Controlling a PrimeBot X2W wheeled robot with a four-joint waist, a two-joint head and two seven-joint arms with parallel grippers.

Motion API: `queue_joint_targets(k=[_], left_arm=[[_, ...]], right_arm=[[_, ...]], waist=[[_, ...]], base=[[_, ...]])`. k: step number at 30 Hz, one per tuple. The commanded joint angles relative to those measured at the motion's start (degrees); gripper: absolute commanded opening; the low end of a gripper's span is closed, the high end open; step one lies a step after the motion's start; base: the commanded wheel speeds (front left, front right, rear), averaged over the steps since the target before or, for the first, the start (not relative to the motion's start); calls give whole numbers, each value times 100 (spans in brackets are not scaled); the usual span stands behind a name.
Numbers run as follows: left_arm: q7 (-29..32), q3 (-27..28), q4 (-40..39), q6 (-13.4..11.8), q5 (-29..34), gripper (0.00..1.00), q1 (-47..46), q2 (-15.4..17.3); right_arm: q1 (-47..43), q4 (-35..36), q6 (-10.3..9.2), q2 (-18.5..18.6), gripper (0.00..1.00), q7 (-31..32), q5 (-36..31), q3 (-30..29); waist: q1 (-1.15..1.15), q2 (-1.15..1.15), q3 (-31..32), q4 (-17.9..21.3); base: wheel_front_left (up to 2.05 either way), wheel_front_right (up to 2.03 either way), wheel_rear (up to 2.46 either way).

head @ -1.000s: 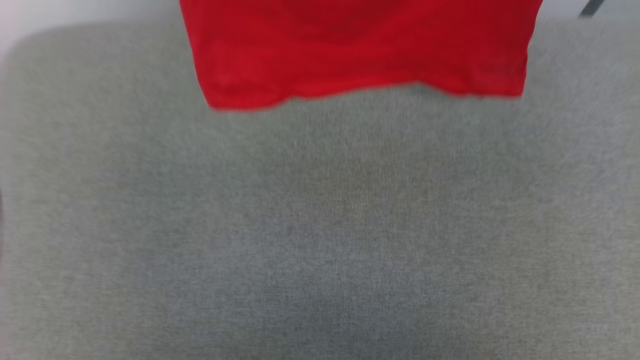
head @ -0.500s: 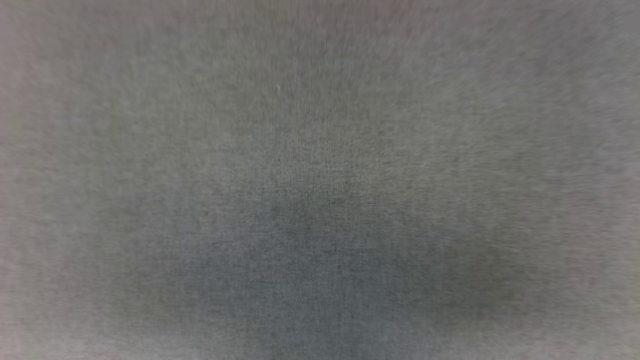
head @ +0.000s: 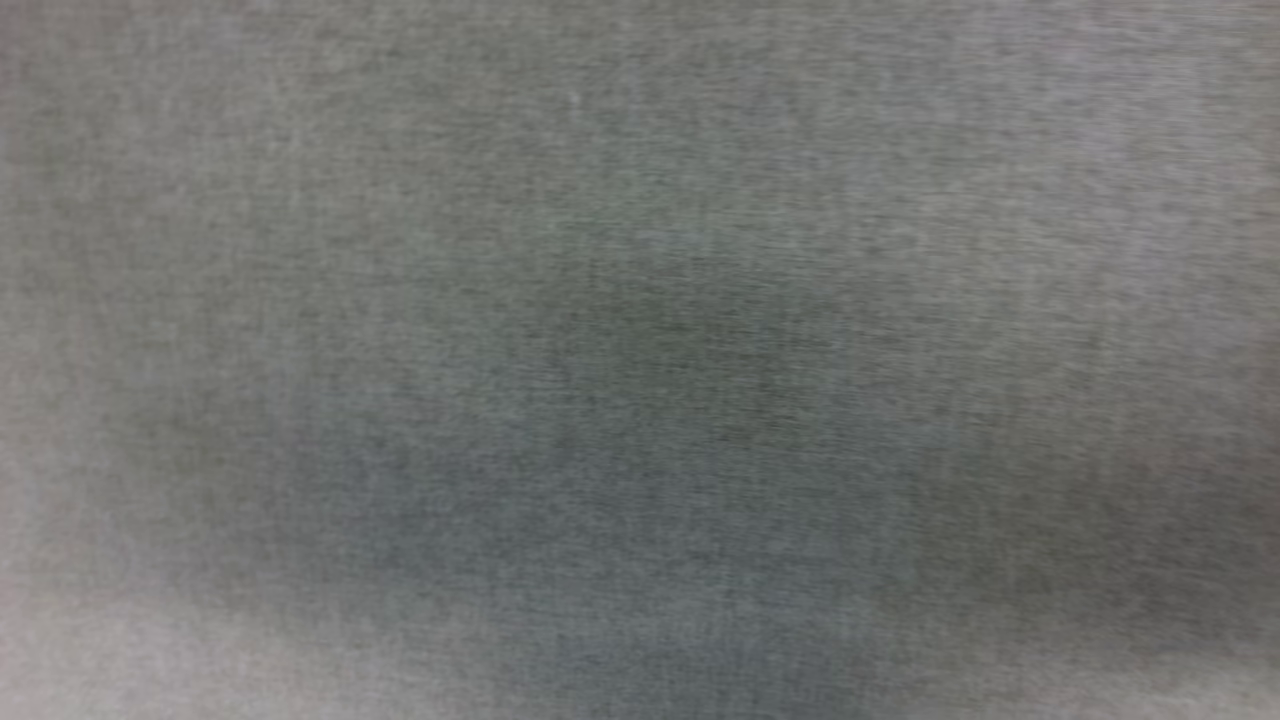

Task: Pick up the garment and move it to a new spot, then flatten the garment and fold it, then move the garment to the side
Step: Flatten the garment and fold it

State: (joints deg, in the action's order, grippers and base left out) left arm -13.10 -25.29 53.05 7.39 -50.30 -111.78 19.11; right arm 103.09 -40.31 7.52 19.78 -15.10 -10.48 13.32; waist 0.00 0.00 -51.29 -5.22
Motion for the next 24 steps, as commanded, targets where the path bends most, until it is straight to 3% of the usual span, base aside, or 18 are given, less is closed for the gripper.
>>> queue_joint_targets(k=[1,8,11,18,24], left_arm=[[-34,-57,-29,16,-56,0,84,19],[74,-563,-171,17,-565,0,802,79],[129,-846,-391,17,-771,0,1204,144],[275,-1537,-1077,16,-1214,0,2621,578],[372,-2003,-1694,17,-1402,0,4034,1152]], right_arm=[[-65,-27,-6,13,0,-4,147,42],[-576,-111,-6,204,0,-5,876,396],[-898,73,-6,466,0,-4,1245,755],[-2504,776,-6,1159,0,-5,2256,1242],[-4270,1542,-6,1641,0,3,2979,1380]], waist=[[0,0,-86,-192],[0,0,385,-272],[0,0,721,-314],[0,0,1785,-329],[0,0,2645,-286]], base=[[0,0,0],[0,0,0],[0,0,0],[0,0,0],[0,0,0]])
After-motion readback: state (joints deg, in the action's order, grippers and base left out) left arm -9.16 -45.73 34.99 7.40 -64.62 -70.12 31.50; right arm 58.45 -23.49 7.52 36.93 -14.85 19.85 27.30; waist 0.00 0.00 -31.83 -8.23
